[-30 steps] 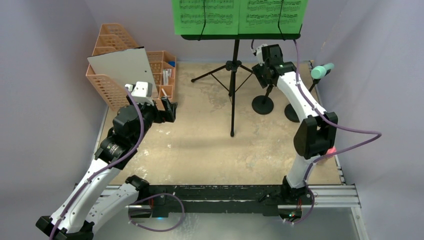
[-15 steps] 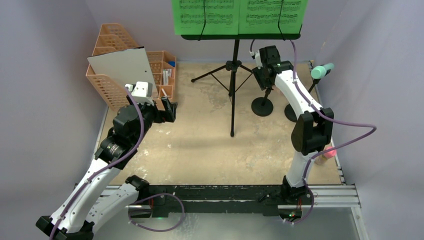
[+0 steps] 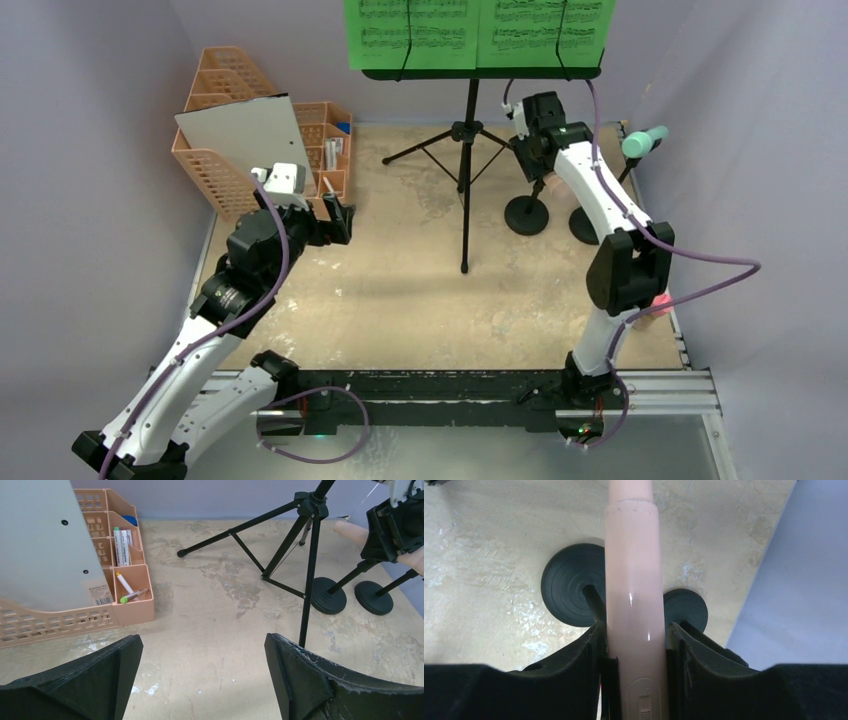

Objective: Pack up the instrument practice props
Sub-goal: Pick up the microphone stand with the microphone from the center of the board.

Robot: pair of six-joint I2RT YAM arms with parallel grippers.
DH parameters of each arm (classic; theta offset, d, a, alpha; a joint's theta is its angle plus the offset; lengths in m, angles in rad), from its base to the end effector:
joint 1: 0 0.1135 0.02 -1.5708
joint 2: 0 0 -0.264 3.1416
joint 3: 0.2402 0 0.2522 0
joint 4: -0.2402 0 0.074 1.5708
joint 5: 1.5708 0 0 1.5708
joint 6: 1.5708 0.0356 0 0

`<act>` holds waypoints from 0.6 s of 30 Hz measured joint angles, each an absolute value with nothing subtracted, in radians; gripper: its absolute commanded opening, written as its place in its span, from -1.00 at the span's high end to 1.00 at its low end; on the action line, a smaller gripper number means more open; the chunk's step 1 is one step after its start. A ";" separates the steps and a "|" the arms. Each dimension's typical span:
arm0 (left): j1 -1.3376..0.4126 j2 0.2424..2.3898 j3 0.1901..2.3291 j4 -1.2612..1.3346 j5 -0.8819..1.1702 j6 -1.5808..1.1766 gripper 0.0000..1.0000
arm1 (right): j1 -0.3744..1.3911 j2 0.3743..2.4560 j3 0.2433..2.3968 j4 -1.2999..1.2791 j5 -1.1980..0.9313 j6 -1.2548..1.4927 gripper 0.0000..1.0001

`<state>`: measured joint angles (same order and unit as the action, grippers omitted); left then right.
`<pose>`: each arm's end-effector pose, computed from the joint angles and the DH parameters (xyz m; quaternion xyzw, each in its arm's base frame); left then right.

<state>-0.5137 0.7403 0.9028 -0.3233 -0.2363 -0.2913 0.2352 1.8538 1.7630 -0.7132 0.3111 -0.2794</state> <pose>0.1472 -0.0735 0.3730 0.0080 0.7601 -0.1695 0.6273 0.4090 0.0868 0.3268 -0.1771 0.9008 -0.1518 0.3663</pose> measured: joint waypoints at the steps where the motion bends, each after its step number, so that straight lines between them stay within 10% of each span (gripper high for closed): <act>1: -0.514 0.740 0.903 -0.323 -0.236 -0.291 -0.98 | 0.236 1.840 1.756 -0.718 0.309 -0.276 1.00; 18: -0.514 0.735 0.893 -0.320 -0.212 -0.291 -0.98 | 0.402 1.515 1.590 -0.863 0.290 -0.154 1.00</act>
